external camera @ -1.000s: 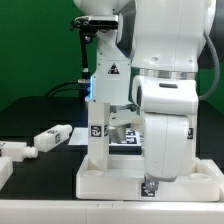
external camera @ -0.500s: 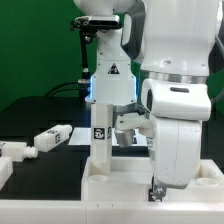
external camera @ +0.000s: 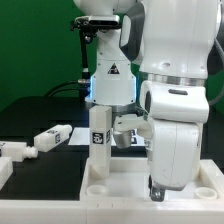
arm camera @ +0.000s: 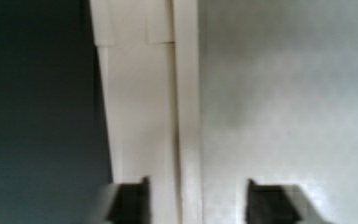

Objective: Assemble desk

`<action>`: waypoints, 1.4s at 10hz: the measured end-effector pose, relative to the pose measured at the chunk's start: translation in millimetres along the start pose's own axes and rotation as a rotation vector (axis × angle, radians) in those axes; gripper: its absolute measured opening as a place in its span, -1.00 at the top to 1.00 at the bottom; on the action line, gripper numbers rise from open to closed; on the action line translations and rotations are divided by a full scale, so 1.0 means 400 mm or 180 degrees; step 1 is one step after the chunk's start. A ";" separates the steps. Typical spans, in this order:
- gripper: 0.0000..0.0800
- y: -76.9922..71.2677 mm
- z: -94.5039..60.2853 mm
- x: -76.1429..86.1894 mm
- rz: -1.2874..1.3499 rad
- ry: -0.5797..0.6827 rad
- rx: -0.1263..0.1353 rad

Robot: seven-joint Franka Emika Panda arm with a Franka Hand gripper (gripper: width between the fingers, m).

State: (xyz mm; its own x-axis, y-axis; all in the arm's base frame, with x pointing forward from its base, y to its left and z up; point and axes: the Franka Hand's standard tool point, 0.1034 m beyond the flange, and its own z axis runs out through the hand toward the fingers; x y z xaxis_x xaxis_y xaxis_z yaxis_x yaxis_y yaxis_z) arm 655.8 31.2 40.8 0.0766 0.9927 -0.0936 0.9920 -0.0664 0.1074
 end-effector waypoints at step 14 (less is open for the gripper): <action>-0.62 0.022 -0.185 -0.226 0.3241 -0.0097 0.0258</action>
Offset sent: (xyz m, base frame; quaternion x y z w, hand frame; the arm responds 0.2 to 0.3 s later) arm 0.0021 -0.0379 0.0452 -0.0204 -0.0078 0.2752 0.9611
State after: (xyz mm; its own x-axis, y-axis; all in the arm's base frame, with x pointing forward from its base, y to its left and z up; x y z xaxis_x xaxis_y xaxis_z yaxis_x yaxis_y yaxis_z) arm 650.4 -51.8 123.5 0.8887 0.4581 -0.0204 0.4581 -0.8850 0.0829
